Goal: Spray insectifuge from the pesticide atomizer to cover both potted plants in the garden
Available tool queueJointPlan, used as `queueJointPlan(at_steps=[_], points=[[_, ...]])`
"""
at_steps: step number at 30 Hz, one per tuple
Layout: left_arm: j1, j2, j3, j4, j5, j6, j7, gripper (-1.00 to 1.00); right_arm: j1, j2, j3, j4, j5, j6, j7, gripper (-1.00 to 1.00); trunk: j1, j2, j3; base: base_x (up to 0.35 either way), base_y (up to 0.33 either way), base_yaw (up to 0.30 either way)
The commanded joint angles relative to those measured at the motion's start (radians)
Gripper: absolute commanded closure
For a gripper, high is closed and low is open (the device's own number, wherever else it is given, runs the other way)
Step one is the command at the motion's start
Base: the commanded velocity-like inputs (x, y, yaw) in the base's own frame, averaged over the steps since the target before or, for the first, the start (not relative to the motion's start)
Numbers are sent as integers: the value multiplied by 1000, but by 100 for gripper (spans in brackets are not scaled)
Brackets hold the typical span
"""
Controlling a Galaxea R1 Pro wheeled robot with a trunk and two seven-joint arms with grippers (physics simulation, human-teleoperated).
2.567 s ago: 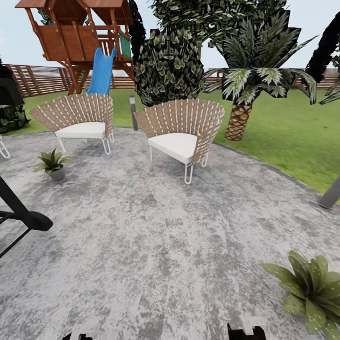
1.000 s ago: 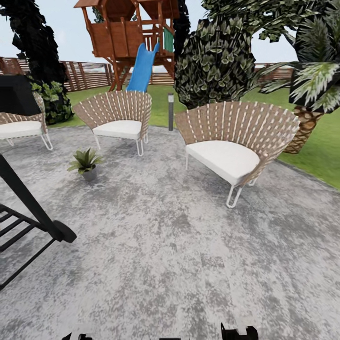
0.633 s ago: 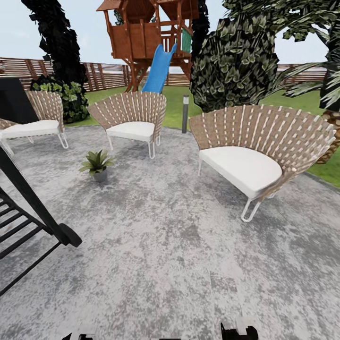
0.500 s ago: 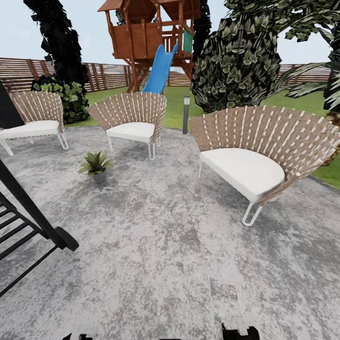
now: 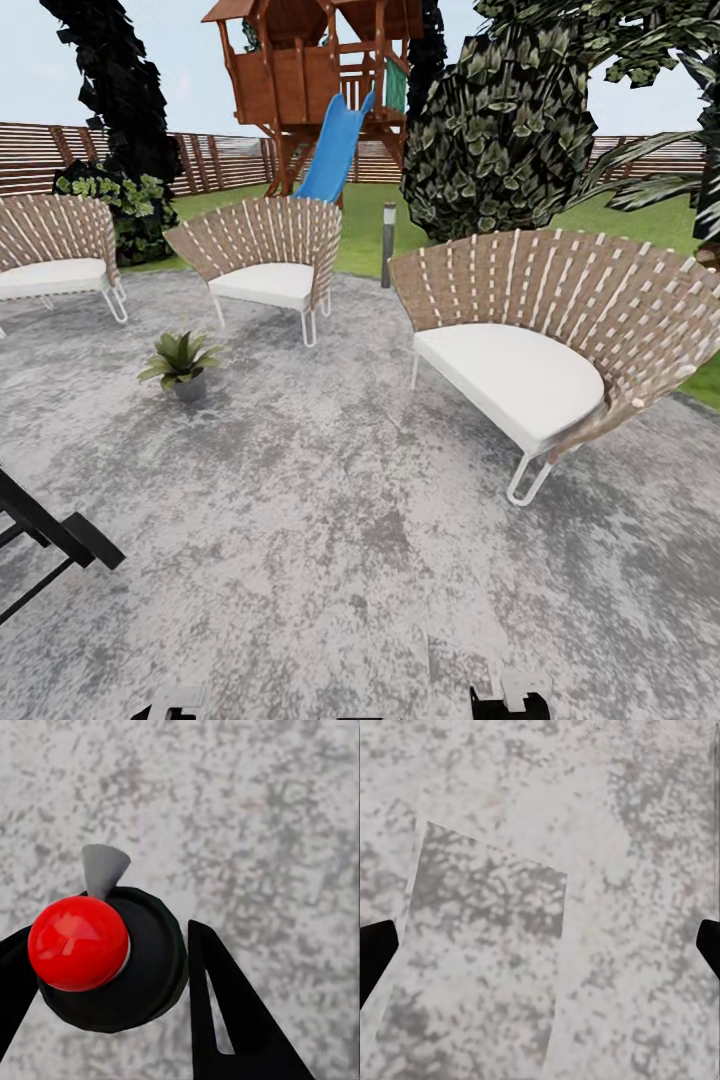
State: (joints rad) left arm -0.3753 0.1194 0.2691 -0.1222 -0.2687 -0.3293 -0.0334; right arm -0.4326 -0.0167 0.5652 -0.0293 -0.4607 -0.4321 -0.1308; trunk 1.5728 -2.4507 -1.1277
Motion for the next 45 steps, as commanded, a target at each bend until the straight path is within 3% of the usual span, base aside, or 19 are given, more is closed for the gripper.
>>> queueJointPlan(at_steps=[1,18,32,45], points=[[-1,0,9,0,-8,-4,-3,100,0,1,8,-1,-6,0,-4,-100,0,0,-1,286,-207,22],[-1,0,9,0,-7,-4,-3,100,0,1,8,-1,-7,0,-5,-100,0,0,-1,286,-208,233],[-1,0,9,1,-7,-4,-3,100,0,2,8,-1,-7,0,-5,-100,0,0,-1,297,-176,28],[-1,0,10,1,-7,-4,-3,100,0,3,8,-1,-7,0,-5,-100,0,0,-1,325,-113,258]])
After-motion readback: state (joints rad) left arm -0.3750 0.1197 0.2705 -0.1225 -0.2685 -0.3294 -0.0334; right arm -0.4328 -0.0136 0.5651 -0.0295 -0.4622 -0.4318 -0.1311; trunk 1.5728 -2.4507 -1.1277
